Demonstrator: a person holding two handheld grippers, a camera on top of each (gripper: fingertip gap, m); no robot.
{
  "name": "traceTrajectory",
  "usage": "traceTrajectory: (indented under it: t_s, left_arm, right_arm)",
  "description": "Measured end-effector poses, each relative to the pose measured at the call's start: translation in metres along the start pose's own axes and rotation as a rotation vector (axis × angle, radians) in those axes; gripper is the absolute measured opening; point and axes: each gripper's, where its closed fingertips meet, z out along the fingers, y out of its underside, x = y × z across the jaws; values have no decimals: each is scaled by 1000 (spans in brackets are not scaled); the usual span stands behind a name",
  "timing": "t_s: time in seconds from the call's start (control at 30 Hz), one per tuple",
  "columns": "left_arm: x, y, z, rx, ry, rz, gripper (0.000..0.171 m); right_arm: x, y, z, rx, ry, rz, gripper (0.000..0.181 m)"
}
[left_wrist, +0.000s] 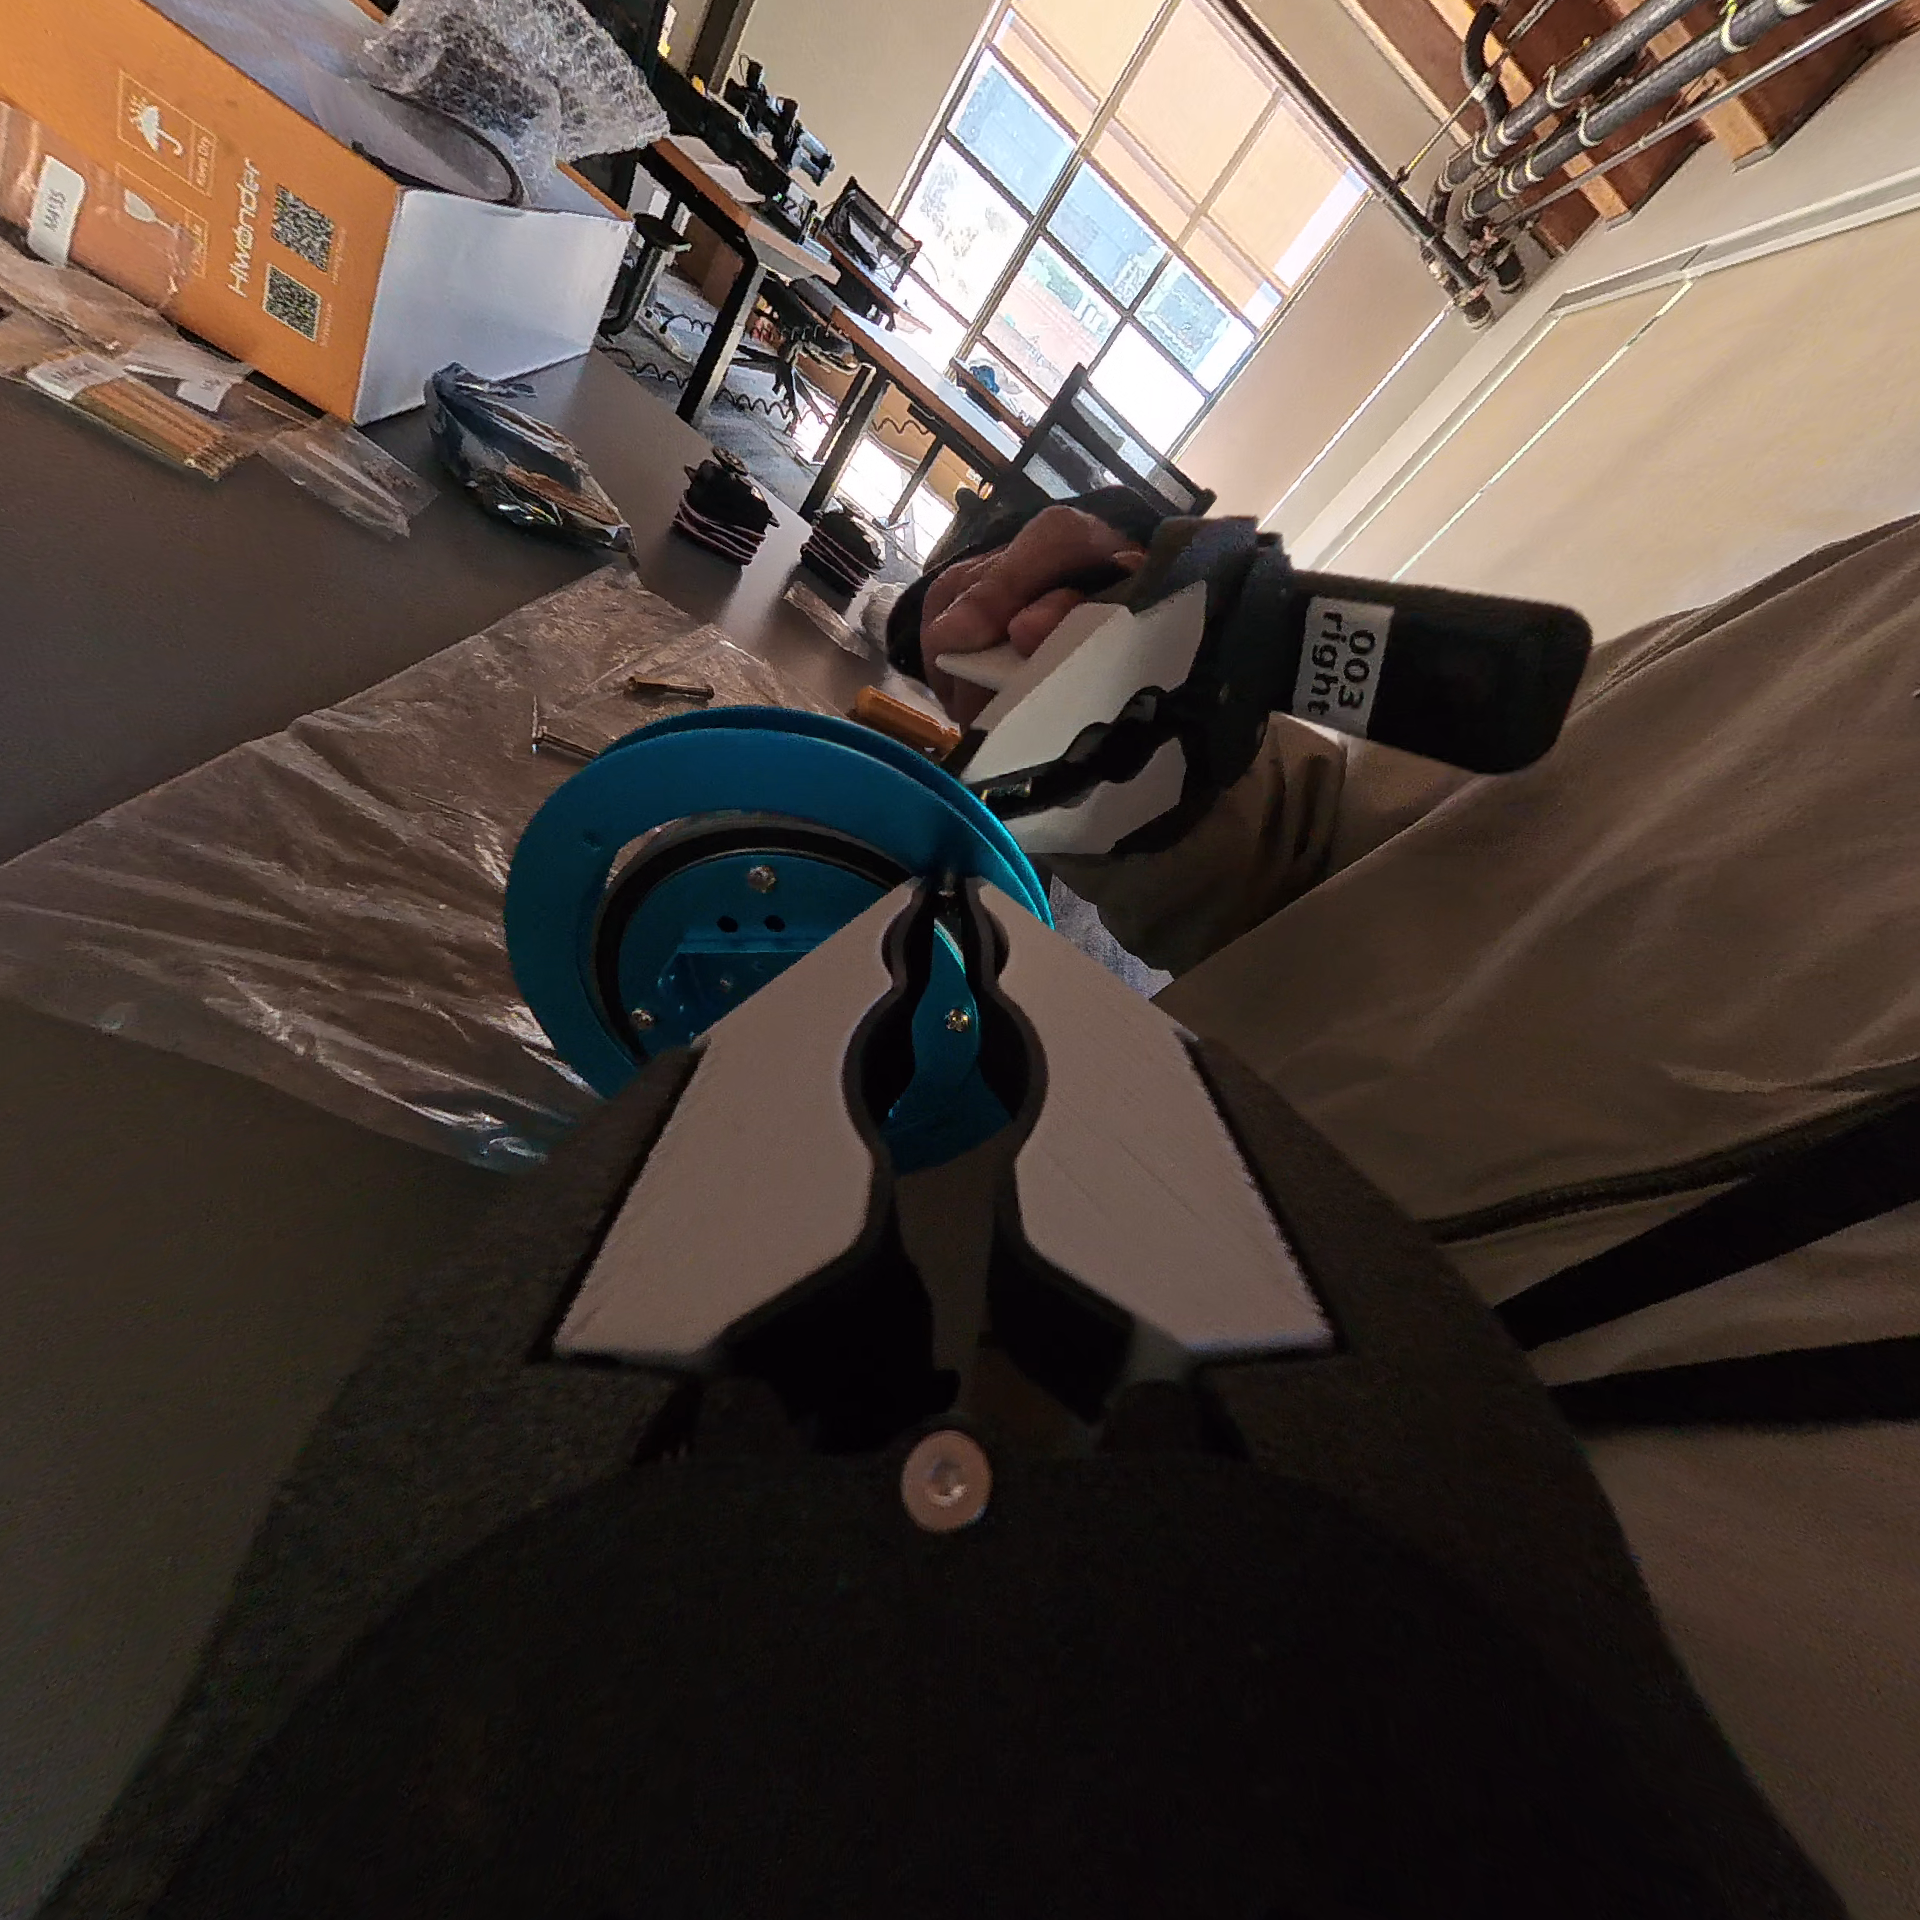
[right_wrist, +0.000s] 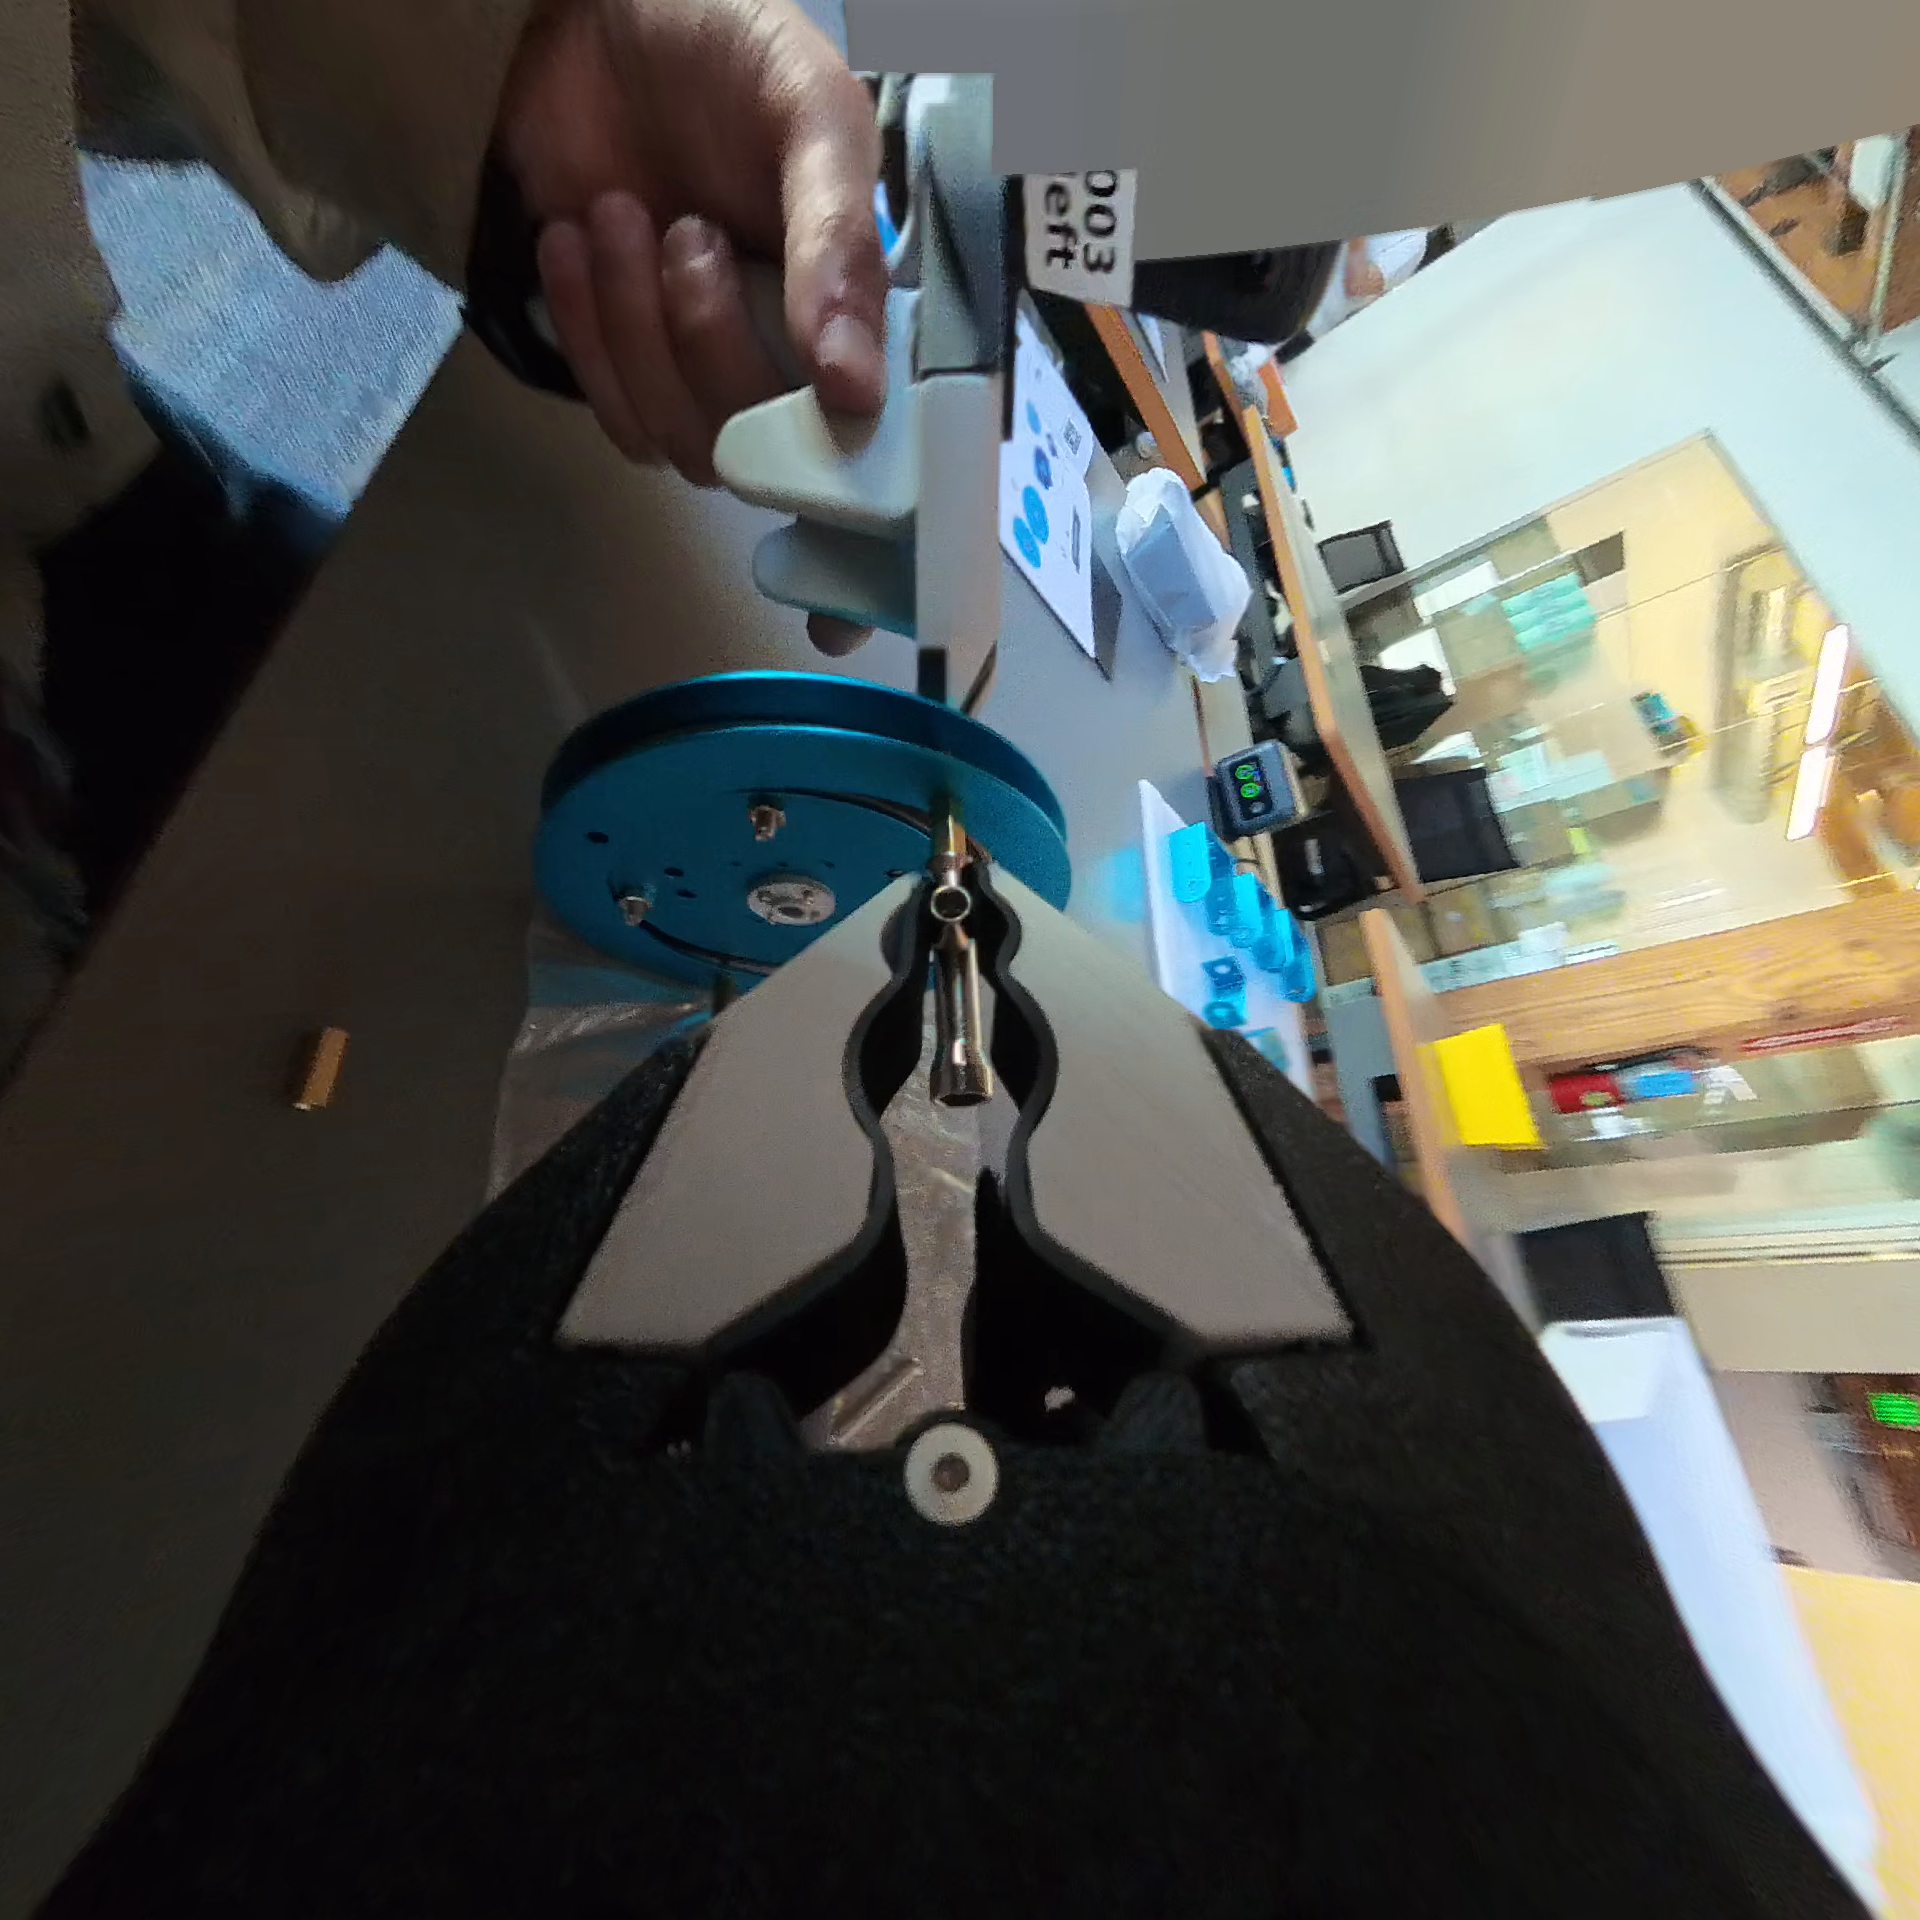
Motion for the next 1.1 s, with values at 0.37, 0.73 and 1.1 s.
traceTrajectory:
  t_s: [0.37, 0.73, 1.1]
  left_arm:
    - [-2, -2, -1, 30, 28, -47, 2]
    - [-1, -2, 1, 13, 23, -25, 2]
    - [-1, -1, 2, 1, 4, -2, 2]
  right_arm:
    - [-2, -1, 1, 68, -16, 80, 6]
    - [-4, 1, 1, 1, -126, 282, 7]
    - [-11, 15, 10, -110, -169, 296, 8]
